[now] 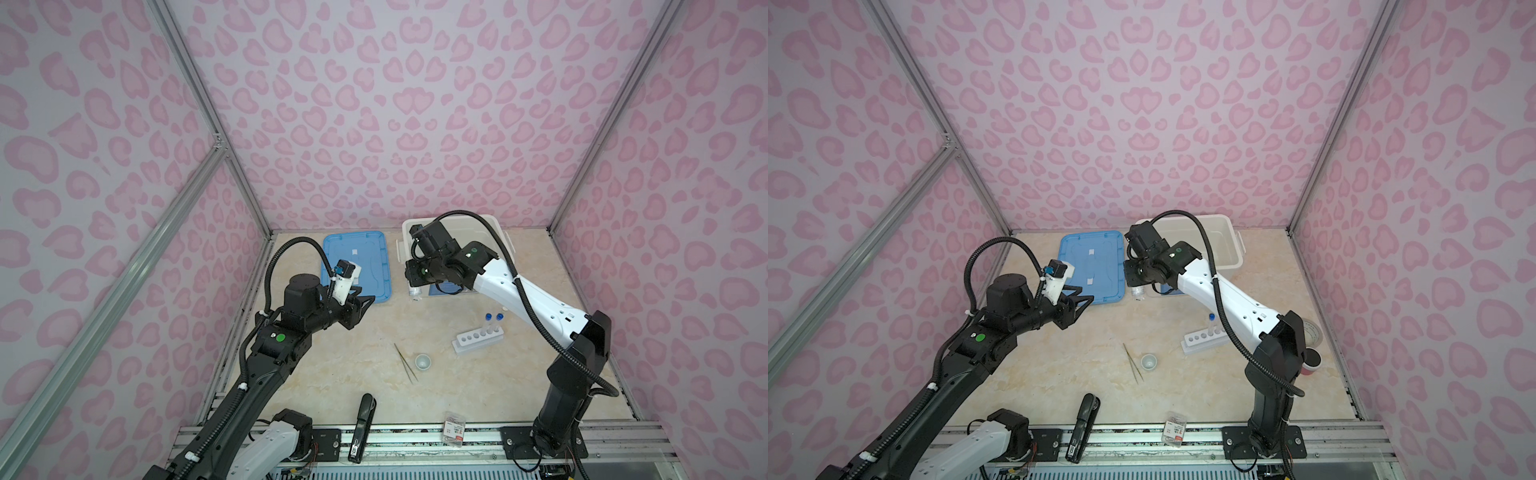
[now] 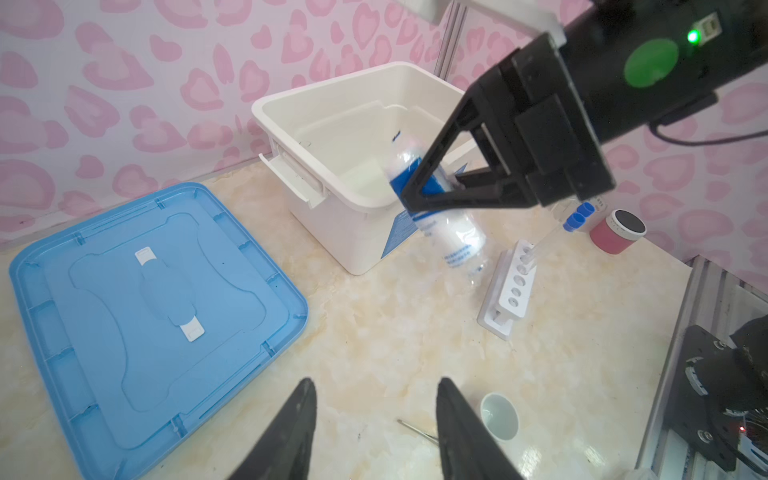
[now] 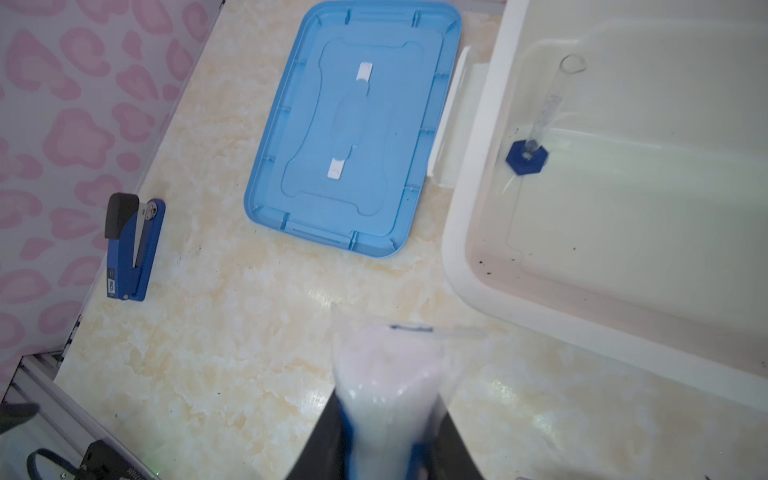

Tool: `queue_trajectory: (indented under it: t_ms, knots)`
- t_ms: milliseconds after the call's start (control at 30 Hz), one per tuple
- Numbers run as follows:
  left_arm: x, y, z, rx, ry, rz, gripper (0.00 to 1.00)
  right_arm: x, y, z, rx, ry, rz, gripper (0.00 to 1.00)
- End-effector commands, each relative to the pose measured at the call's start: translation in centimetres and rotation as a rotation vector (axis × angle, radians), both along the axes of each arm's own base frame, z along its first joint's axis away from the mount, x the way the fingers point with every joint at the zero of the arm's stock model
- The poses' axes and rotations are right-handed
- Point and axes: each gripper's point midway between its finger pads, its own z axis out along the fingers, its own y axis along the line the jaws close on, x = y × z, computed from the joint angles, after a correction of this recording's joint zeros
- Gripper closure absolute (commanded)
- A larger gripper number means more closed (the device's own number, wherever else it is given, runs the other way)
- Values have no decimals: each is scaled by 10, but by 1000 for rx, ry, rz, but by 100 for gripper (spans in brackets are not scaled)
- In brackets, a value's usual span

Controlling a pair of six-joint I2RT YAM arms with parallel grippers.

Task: Organize the chemistry lab equipment
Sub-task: 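Carry the cream tube with the right gripper over the white bin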

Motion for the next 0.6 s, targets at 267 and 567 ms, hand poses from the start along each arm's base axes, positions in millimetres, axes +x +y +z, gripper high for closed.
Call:
queue_trajectory:
  t_ms: [267,567]
  knots:
    - [9,-11,13,-13,-45,-22,51,74,-27,38,19,-112,-60,74]
    - [12,-10,12,-7,-44,-4,51,122,-41,18,-6,-72,-96,74]
